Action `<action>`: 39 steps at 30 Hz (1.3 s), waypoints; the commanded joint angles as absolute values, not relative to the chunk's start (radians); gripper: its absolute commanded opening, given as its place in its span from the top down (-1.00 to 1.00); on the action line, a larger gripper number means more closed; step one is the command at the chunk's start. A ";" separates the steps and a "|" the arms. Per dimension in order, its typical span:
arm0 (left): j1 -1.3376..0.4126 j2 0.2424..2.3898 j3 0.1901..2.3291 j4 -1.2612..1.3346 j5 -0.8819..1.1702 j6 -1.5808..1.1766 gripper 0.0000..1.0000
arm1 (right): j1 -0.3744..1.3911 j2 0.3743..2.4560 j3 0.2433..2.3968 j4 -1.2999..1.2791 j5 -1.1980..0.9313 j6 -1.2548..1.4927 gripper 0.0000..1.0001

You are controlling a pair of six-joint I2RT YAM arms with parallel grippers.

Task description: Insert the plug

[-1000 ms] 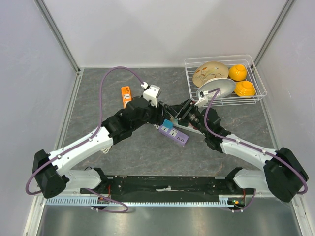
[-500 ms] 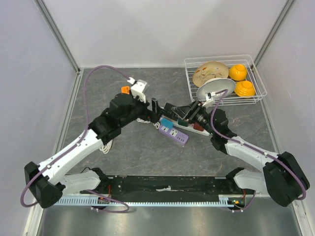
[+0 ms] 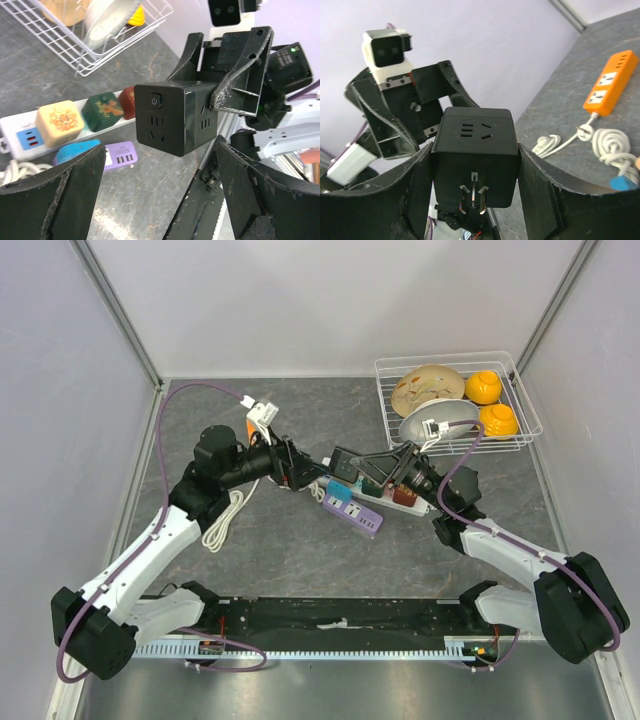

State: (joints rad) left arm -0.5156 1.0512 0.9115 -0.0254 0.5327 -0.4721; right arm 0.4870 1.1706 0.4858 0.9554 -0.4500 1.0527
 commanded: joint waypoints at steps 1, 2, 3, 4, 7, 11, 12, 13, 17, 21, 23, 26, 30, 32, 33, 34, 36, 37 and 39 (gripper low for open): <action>-0.509 1.046 0.900 0.126 0.693 -0.586 -0.94 | 0.485 1.178 0.531 1.172 -0.525 1.124 1.00; -0.509 1.051 0.902 0.127 0.695 -0.587 -0.93 | 0.485 1.183 0.531 1.190 -0.529 1.138 1.00; -0.509 1.054 0.900 0.129 0.695 -0.589 -0.94 | 0.485 1.186 0.532 1.224 -0.541 1.155 1.00; -0.509 1.058 0.899 0.132 0.696 -0.598 -0.93 | 0.485 1.192 0.535 1.235 -0.546 1.163 1.00; -0.509 1.071 0.884 0.187 0.727 -0.644 -0.93 | 0.483 1.201 0.541 1.247 -0.555 1.175 1.00; -0.512 1.110 0.871 0.267 0.788 -0.709 -0.91 | 0.485 1.209 0.540 1.269 -0.554 1.187 1.00; -0.512 1.120 0.873 0.282 0.810 -0.718 -0.90 | 0.485 1.210 0.541 1.284 -0.554 1.190 1.00; -0.517 1.126 0.871 0.288 0.814 -0.730 -0.88 | 0.486 1.218 0.543 1.290 -0.555 1.196 1.00; -0.529 1.138 0.867 0.307 0.821 -0.739 -0.81 | 0.488 1.227 0.548 1.301 -0.552 1.201 1.00; -0.537 1.149 0.865 0.328 0.824 -0.753 -0.72 | 0.497 1.244 0.546 1.324 -0.549 1.209 1.00; -0.543 1.160 0.864 0.344 0.828 -0.762 -0.68 | 0.500 1.255 0.548 1.339 -0.548 1.215 1.00; -0.551 1.166 0.856 0.379 0.834 -0.782 -0.62 | 0.508 1.269 0.549 1.359 -0.551 1.223 1.00; -0.551 1.170 0.848 0.400 0.841 -0.804 -0.51 | 0.515 1.278 0.546 1.361 -0.554 1.218 1.00; -0.551 1.170 0.848 0.405 0.841 -0.816 -0.44 | 0.517 1.281 0.543 1.359 -0.557 1.212 1.00; -0.551 1.172 0.847 0.411 0.842 -0.822 -0.41 | 0.517 1.282 0.542 1.359 -0.558 1.212 1.00; -0.551 1.172 0.847 0.411 0.841 -0.824 -0.33 | 0.518 1.285 0.541 1.358 -0.563 1.207 1.00; -0.551 1.169 0.845 0.410 0.836 -0.825 -0.05 | 0.520 1.292 0.541 1.350 -0.568 1.198 1.00; -0.549 1.169 0.845 0.407 0.835 -0.822 0.15 | 0.520 1.292 0.541 1.342 -0.575 1.183 1.00; -0.545 1.164 0.853 0.362 0.819 -0.795 0.76 | 0.520 1.286 0.541 1.295 -0.577 1.155 0.97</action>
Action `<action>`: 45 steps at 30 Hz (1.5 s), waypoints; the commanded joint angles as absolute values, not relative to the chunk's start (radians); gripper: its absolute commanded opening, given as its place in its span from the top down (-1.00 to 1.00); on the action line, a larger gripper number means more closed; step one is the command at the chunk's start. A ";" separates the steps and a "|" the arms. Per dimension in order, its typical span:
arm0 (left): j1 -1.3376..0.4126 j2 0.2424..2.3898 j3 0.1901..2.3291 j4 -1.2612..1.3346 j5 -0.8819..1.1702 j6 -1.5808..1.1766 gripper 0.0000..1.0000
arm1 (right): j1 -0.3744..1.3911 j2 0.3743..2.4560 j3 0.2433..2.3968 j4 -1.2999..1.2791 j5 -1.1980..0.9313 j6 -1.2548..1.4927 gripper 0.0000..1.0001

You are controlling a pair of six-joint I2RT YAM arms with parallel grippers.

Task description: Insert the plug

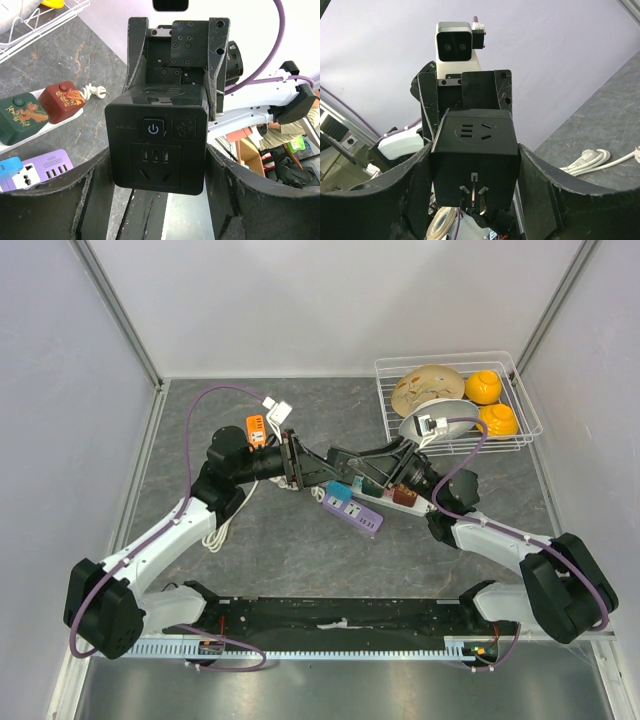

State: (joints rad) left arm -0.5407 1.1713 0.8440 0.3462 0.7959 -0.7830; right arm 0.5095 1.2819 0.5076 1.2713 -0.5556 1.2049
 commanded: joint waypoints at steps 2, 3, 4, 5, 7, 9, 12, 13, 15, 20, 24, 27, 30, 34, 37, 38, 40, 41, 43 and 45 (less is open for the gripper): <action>-0.534 1.158 0.871 0.293 0.802 -0.753 0.96 | 0.520 1.269 0.545 1.190 -0.569 1.088 0.40; -0.519 1.148 0.879 0.257 0.773 -0.702 0.96 | 0.520 1.246 0.552 1.145 -0.565 1.059 0.17; -0.509 1.141 0.888 0.164 0.753 -0.674 0.96 | 0.520 1.232 0.558 1.096 -0.555 1.024 -0.22; -0.497 1.132 0.899 0.129 0.733 -0.648 0.96 | 0.520 1.218 0.567 0.980 -0.540 0.955 -0.38; -0.456 1.109 0.913 0.012 0.683 -0.565 0.96 | 0.520 1.181 0.616 0.854 -0.519 0.869 -0.71; -0.414 1.095 0.948 -0.089 0.596 -0.470 0.97 | 0.520 1.157 0.675 0.671 -0.479 0.749 -0.89; -0.396 1.092 1.028 -0.282 0.403 -0.331 0.96 | 0.520 1.158 0.744 0.514 -0.436 0.642 -0.96; -0.397 1.092 1.046 -0.326 0.343 -0.299 0.96 | 0.522 1.164 0.761 0.482 -0.420 0.617 -0.96; -0.397 1.091 1.087 -0.405 0.139 -0.230 0.97 | 0.548 1.196 0.810 0.393 -0.365 0.548 -0.97; -0.393 1.072 1.075 -0.439 -0.394 -0.172 0.96 | 0.733 1.333 0.951 0.220 -0.203 0.378 -0.95; -0.319 1.040 1.031 -0.440 -0.558 -0.193 0.97 | 0.845 1.564 1.081 0.160 -0.152 0.316 -0.86; -0.253 1.017 1.011 -0.439 -0.644 -0.206 0.97 | 0.920 1.730 1.199 0.147 -0.120 0.296 -0.85; -0.158 1.000 0.997 -0.433 -0.646 -0.233 0.97 | 0.994 1.888 1.348 0.117 -0.088 0.252 -0.86; -0.095 0.993 0.996 -0.434 -0.630 -0.252 0.96 | 1.075 2.057 1.543 0.107 -0.035 0.198 -0.88; -0.091 0.982 0.993 -0.434 -0.658 -0.249 0.96 | 1.107 2.161 1.639 0.110 -0.005 0.138 -0.89; -0.089 0.979 0.991 -0.433 -0.661 -0.247 0.96 | 1.114 2.204 1.658 0.117 0.021 0.109 -0.90; -0.086 0.982 0.991 -0.433 -0.658 -0.247 0.96 | 1.126 2.265 1.715 0.133 0.032 0.083 -0.92; -0.086 0.982 0.991 -0.433 -0.658 -0.247 0.97 | 1.127 2.287 1.736 0.135 0.047 0.071 -0.93; -0.084 0.985 0.989 -0.434 -0.660 -0.247 0.96 | 1.131 2.348 1.797 0.133 0.064 0.037 -0.93; -0.081 0.986 0.989 -0.433 -0.657 -0.247 0.96 | 1.132 2.390 1.839 0.118 0.061 0.022 -0.94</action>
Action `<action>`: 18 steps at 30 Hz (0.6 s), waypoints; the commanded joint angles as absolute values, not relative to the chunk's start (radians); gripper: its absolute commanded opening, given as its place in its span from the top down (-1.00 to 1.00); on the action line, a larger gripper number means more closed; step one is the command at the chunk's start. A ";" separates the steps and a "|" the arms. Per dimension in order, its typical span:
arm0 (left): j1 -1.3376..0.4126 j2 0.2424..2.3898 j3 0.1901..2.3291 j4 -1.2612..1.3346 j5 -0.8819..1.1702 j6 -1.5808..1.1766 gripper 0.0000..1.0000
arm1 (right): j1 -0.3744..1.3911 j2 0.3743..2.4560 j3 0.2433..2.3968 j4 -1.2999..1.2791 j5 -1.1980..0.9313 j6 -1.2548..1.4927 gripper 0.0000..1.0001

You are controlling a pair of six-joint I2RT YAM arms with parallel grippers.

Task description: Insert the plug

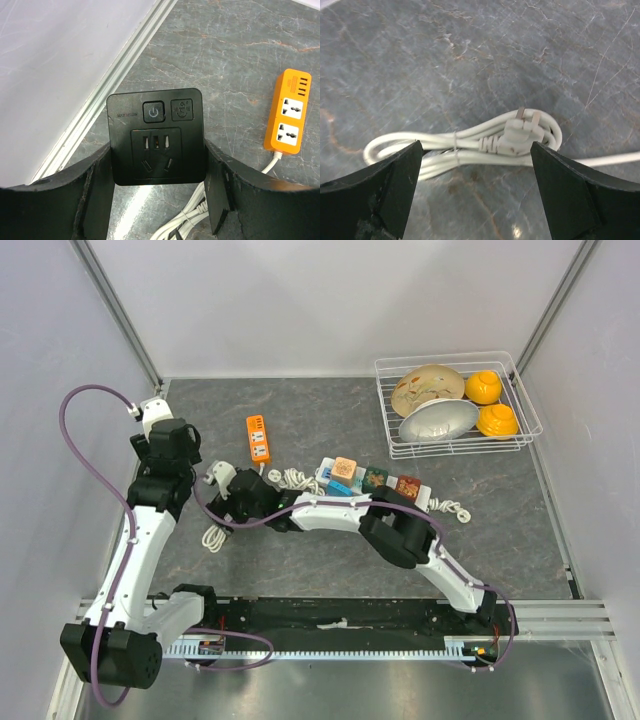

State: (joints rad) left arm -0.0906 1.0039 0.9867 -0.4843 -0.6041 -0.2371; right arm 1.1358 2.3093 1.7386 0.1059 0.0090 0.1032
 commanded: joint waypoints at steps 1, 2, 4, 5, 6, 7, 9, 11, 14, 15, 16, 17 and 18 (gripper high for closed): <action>-0.080 0.986 0.988 -0.431 -0.649 -0.247 0.97 | 1.132 2.420 1.870 0.101 0.063 0.008 -0.95; -0.078 0.991 0.988 -0.431 -0.644 -0.248 0.96 | 1.134 2.434 1.879 0.097 0.064 0.008 -0.95; -0.075 0.991 0.988 -0.433 -0.631 -0.250 0.97 | 1.141 2.462 1.897 0.072 0.075 -0.040 -0.95; -0.075 0.989 0.988 -0.431 -0.627 -0.250 0.96 | 1.143 2.468 1.901 0.058 0.089 -0.052 -0.95; -0.074 0.991 0.988 -0.431 -0.623 -0.252 0.96 | 1.149 2.470 1.898 0.039 0.101 -0.060 -0.95; -0.074 0.991 0.988 -0.433 -0.614 -0.252 0.96 | 1.152 2.467 1.878 0.029 0.132 -0.077 -0.95; -0.074 0.992 0.986 -0.433 -0.604 -0.252 0.97 | 1.161 2.447 1.849 0.002 0.165 -0.086 -0.95; -0.074 0.989 0.986 -0.431 -0.597 -0.253 0.96 | 1.163 2.386 1.763 -0.035 0.218 -0.092 -0.95; -0.074 0.989 0.986 -0.433 -0.577 -0.253 0.97 | 1.163 2.277 1.603 -0.044 0.304 -0.081 -0.93; -0.074 0.988 0.988 -0.431 -0.562 -0.255 0.96 | 1.161 2.235 1.545 -0.058 0.305 -0.081 -0.90; -0.072 0.988 0.988 -0.431 -0.554 -0.255 0.97 | 1.161 2.218 1.527 -0.073 0.304 -0.081 -0.82; -0.072 0.986 0.988 -0.430 -0.546 -0.253 0.96 | 1.161 2.204 1.511 -0.106 0.289 -0.071 -0.75; -0.072 0.986 0.988 -0.426 -0.534 -0.255 0.96 | 1.161 2.180 1.490 -0.121 0.275 -0.068 -0.67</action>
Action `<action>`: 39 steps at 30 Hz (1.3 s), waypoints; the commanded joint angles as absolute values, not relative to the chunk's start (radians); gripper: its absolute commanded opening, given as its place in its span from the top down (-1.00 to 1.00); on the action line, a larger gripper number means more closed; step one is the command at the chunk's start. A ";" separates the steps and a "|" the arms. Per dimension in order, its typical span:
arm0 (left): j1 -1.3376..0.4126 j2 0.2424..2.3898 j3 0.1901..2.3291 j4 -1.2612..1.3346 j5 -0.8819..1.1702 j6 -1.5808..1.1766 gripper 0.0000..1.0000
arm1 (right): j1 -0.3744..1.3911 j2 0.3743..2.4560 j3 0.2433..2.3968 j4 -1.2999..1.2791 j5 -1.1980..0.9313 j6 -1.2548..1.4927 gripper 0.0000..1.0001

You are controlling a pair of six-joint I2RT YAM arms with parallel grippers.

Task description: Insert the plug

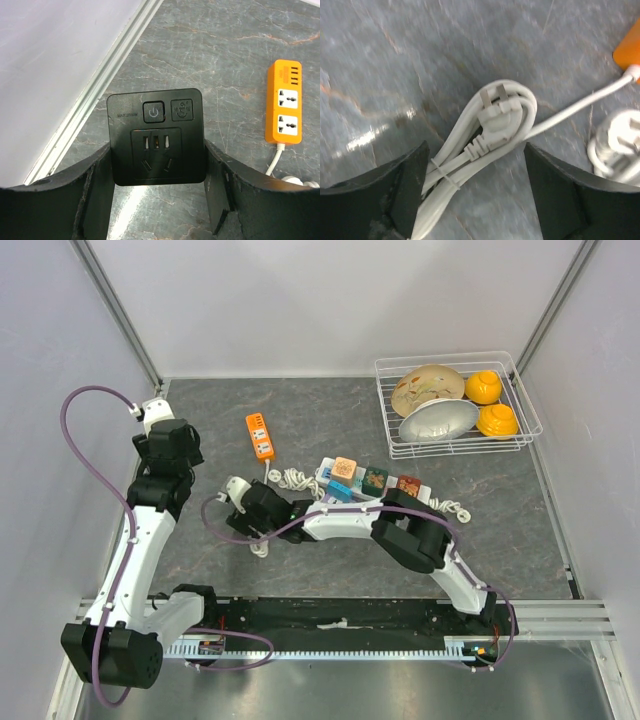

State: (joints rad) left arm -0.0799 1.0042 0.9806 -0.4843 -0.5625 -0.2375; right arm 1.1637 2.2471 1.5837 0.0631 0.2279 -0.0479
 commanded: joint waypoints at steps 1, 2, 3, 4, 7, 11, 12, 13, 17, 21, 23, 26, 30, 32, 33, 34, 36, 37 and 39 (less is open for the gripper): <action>-0.072 0.986 0.986 -0.426 -0.526 -0.252 0.96 | 1.161 2.169 1.482 -0.138 0.255 -0.063 -0.47; -0.072 0.983 0.983 -0.422 -0.519 -0.250 0.96 | 1.161 2.158 1.474 -0.161 0.223 -0.052 -0.36; -0.072 0.983 0.983 -0.417 -0.505 -0.245 0.96 | 1.161 2.137 1.456 -0.169 0.204 -0.045 -0.25; -0.072 0.980 0.980 -0.410 -0.497 -0.244 0.97 | 1.163 2.125 1.447 -0.179 0.184 -0.041 -0.02; -0.072 0.974 0.973 -0.391 -0.447 -0.230 0.96 | 1.161 2.092 1.427 -0.247 0.112 -0.040 0.32; -0.072 0.969 0.960 -0.367 -0.362 -0.212 0.96 | 1.161 2.028 1.347 -0.330 0.026 -0.051 0.73; -0.072 0.969 0.959 -0.365 -0.335 -0.207 0.96 | 1.161 1.995 1.303 -0.342 0.005 -0.057 0.85; -0.072 0.971 0.957 -0.364 -0.324 -0.206 0.96 | 1.161 1.974 1.281 -0.359 0.005 -0.061 0.89; -0.074 0.977 0.950 -0.344 -0.264 -0.189 0.96 | 1.163 1.834 1.142 -0.467 -0.044 -0.077 1.00; -0.074 0.982 0.942 -0.331 -0.180 -0.173 0.96 | 1.164 1.720 1.046 -0.584 -0.055 -0.045 1.00; -0.074 0.986 0.940 -0.331 -0.134 -0.163 0.96 | 1.163 1.660 1.007 -0.649 -0.034 -0.003 1.00; -0.075 1.002 0.940 -0.325 -0.062 -0.141 0.96 | 1.163 1.583 0.997 -0.683 -0.029 0.081 0.98; -0.084 1.026 0.940 -0.325 0.060 -0.106 0.96 | 1.154 1.557 0.973 -0.698 0.058 0.124 0.80; -0.092 1.046 0.943 -0.339 0.104 -0.086 0.96 | 1.147 1.572 0.969 -0.695 0.084 0.133 0.68; -0.107 1.054 0.948 -0.350 0.107 -0.080 0.96 | 1.146 1.577 0.976 -0.693 0.083 0.132 0.61; -0.118 1.064 0.957 -0.373 0.104 -0.075 0.96 | 1.144 1.577 0.977 -0.675 0.084 0.129 0.53; -0.153 1.074 0.965 -0.394 0.091 -0.057 0.96 | 1.144 1.548 0.982 -0.638 0.092 0.124 -0.02; -0.166 1.078 0.976 -0.406 0.081 -0.054 0.97 | 1.144 1.534 0.983 -0.599 0.092 0.120 -0.16; -0.196 1.101 0.994 -0.472 0.051 -0.051 0.97 | 1.141 1.488 0.992 -0.556 0.107 0.111 -0.54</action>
